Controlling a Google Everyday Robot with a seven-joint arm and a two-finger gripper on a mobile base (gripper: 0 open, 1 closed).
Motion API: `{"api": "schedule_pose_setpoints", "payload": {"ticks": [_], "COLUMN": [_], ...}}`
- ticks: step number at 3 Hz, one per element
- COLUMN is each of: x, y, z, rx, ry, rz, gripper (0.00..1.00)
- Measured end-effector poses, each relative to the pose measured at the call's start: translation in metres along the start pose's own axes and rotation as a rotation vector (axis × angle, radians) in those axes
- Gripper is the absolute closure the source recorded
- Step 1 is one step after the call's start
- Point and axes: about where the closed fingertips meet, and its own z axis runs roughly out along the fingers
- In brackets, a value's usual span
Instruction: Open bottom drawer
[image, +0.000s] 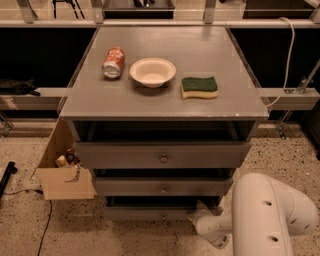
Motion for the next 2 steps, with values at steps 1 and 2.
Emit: {"api": "schedule_pose_setpoints", "payload": {"ticks": [1,2], "x": [0.011,0.019], "y": [0.009,0.016], "z": [-0.007,-0.019], "rx": [-0.004,-0.008], "ry": [0.015,0.026], "rz": [0.024,0.034], "gripper": [1.0,1.0]}}
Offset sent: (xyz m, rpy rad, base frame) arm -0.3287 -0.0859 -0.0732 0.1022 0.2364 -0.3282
